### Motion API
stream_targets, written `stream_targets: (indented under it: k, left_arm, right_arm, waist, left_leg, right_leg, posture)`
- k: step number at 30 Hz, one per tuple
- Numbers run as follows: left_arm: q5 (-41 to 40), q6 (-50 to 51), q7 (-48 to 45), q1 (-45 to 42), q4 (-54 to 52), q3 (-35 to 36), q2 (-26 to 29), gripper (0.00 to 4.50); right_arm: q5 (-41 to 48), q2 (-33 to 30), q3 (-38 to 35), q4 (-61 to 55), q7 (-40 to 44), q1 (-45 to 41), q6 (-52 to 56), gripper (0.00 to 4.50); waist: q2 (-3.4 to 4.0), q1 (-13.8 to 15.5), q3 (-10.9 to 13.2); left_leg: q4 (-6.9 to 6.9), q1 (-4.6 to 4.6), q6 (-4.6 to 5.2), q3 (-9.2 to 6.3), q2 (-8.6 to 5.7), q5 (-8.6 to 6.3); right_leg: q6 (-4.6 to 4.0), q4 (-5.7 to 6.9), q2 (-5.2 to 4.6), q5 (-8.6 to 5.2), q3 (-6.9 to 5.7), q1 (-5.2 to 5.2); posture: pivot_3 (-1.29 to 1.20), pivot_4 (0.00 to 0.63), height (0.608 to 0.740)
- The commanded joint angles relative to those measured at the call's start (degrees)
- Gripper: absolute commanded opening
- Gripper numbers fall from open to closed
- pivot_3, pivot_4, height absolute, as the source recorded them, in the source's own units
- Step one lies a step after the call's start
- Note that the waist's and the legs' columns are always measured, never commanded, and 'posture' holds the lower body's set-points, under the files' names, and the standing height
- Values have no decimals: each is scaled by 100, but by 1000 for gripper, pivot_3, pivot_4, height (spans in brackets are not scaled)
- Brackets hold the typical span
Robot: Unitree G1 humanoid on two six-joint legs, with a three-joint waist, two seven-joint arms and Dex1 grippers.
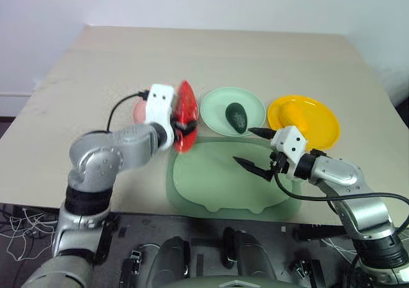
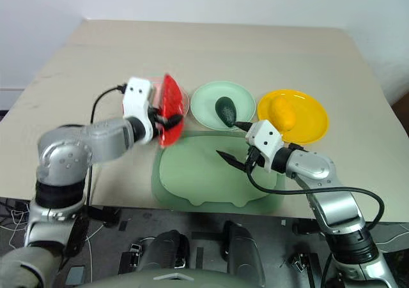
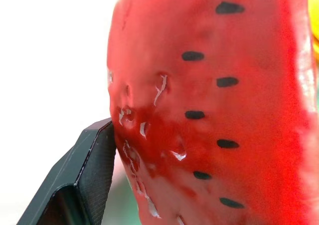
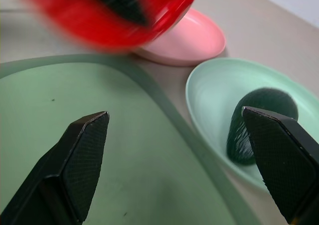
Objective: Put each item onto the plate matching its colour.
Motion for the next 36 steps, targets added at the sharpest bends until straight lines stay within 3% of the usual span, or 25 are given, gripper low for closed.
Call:
stream_targets:
  k: [1, 6, 9, 10, 12, 13, 21, 25, 27, 32, 36]
  left_arm:
    - [930, -469, -183, -550, 1159, 35, -35, 3418]
    - [1863, -1096, -812, -1359, 3062, -88, -342, 3418]
    - [2161, -1185, -1101, -1611, 3507, -80, -585, 3418]
    - [2183, -1208, -1223, -1659, 3576, 0, -651, 3759]
    - [2332, -1244, -1362, -1728, 3596, 12, -797, 4383]
    - [2383, -1273, -1446, -1731, 3546, 43, -828, 4446]
    - [2360, -664, -1295, -1637, 2265, 546, -1316, 4446]
    - [2617, -622, -1597, -1261, 1349, 345, -945, 4446]
    - [2787, -1067, -2104, -811, 689, 152, -446, 4446]
    - [3045, -2752, -3864, 1174, -633, 176, 960, 4446]
    - [2790, -3731, -4788, 2767, -1143, 869, 1237, 4446]
  right_arm:
    - [-40, 11, -10, -279, -64, 96, -33, 4500]
    - [-122, 98, -164, -574, -422, 386, 98, 4500]
    - [-100, 47, -395, -758, -562, 632, 152, 4500]
    - [-138, 61, -426, -860, -675, 709, 215, 4500]
    - [-151, 57, -563, -976, -781, 867, 251, 4500]
    - [-175, 81, -560, -1045, -862, 899, 308, 4500]
    - [-179, -104, -990, -554, -829, 905, 204, 4500]
    - [-174, -246, -1130, -251, -673, 827, 47, 4500]
    - [-123, -306, -1268, -171, -577, 880, 19, 4500]
    - [-24, -416, -1462, 68, -335, 910, 24, 4500]
    - [88, -512, -1552, 398, -95, 732, 35, 4500]
  waist:
    - [0, -6, 0]
    - [-4, 15, 2]
    - [-8, 11, 4]
    - [-9, 16, 4]
    - [-13, 4, 7]
    - [-14, 2, 7]
    - [-17, -6, 9]
    - [-16, -18, 9]
    - [-13, -33, 8]
    - [-10, -51, 8]
    - [-10, 8, 8]
  left_leg:
    - [-1, 1, 0, 0, 0, 0]
    - [0, -10, -2, 7, -1, 1]
    - [0, -15, -2, 6, -2, 1]
    - [0, -16, -1, 6, -2, 1]
    - [0, -18, -1, 7, -2, 0]
    - [1, -18, 0, 7, -2, 0]
    - [0, -12, 2, -2, 3, -1]
    - [-1, -9, 2, -2, 3, -1]
    - [-4, -4, 0, 0, 6, 0]
    - [-7, 0, -3, 8, 19, 1]
    - [2, -6, 26, 11, 25, -15]
  right_leg:
    - [0, -1, 0, 0, 0, 0]
    - [1, -3, -2, 0, -10, -3]
    - [3, -7, -4, 0, -14, -3]
    - [4, -8, -5, 0, -14, -3]
    - [6, -9, -8, -1, -14, -4]
    - [6, -10, -9, -1, -14, -4]
    - [6, -1, -7, -1, -11, -5]
    - [6, -1, -7, -1, -6, -6]
    - [5, 2, -3, -1, -2, -7]
    - [1, 10, 3, -3, 5, -14]
    - [-13, 1, -5, -11, 5, -12]
  posture:
    - [0, 150, 740]
    - [0, 150, 740]
    - [0, 150, 740]
    - [0, 150, 740]
    - [0, 150, 740]
    - [0, 150, 740]
    - [0, 150, 740]
    - [0, 150, 740]
    - [0, 150, 740]
    - [0, 150, 740]
    - [0, 150, 740]
